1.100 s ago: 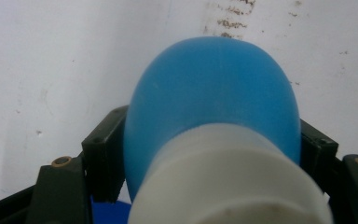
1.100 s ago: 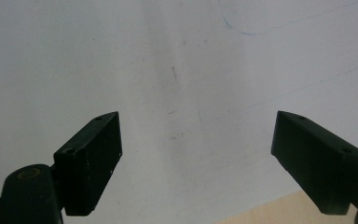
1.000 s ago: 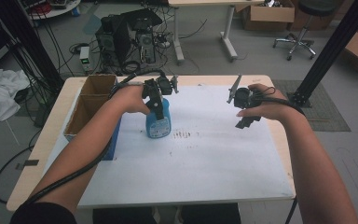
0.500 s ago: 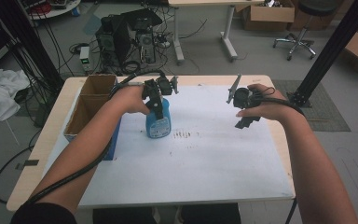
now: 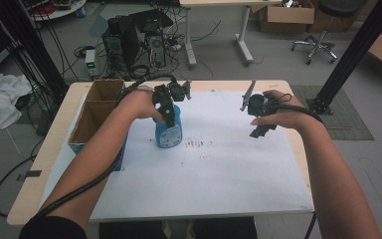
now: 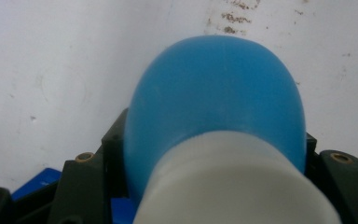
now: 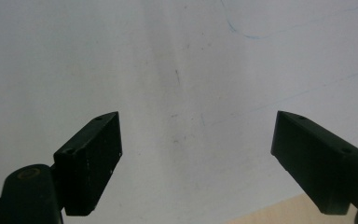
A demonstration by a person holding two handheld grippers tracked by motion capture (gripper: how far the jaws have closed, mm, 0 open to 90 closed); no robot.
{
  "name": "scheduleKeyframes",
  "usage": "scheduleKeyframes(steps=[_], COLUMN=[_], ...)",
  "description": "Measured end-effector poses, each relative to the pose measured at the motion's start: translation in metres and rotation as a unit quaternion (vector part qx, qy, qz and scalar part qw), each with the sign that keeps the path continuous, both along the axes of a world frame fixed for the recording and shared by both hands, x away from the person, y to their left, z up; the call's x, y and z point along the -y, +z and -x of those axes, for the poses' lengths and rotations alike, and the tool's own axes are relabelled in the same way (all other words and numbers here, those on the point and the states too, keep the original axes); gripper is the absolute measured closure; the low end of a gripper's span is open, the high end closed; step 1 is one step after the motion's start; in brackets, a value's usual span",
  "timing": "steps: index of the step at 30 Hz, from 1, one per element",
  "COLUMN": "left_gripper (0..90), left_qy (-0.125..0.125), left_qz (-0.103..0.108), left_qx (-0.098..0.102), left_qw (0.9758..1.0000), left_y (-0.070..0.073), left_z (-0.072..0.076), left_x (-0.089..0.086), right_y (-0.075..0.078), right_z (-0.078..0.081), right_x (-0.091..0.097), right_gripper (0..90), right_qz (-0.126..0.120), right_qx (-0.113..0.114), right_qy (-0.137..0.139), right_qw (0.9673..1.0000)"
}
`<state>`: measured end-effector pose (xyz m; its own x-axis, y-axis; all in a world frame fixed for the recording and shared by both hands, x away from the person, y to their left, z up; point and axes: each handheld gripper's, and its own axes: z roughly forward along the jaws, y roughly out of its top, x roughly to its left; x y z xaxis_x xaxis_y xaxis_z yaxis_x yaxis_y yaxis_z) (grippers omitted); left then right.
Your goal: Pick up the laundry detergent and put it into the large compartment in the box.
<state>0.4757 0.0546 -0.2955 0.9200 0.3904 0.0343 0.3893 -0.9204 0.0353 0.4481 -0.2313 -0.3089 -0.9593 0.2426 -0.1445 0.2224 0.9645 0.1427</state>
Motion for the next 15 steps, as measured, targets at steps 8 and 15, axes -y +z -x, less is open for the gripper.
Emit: scheduleKeyframes(steps=[8,15], left_gripper=[39.1,39.0], left_qy=[0.019,0.076], left_qz=[-0.009,0.008], left_qx=[0.004,0.002], left_qw=[0.9998,0.9971], left_y=[0.004,0.036], left_z=[0.005,0.011], left_x=[0.003,0.000], right_y=[0.000,-0.001], right_z=[0.001,0.002], right_x=[0.001,0.001], right_gripper=[16.4,16.4], right_qz=[-0.001,-0.004], right_qx=[0.000,0.000], right_qy=[0.000,0.003], right_qw=[1.0000,1.0000])
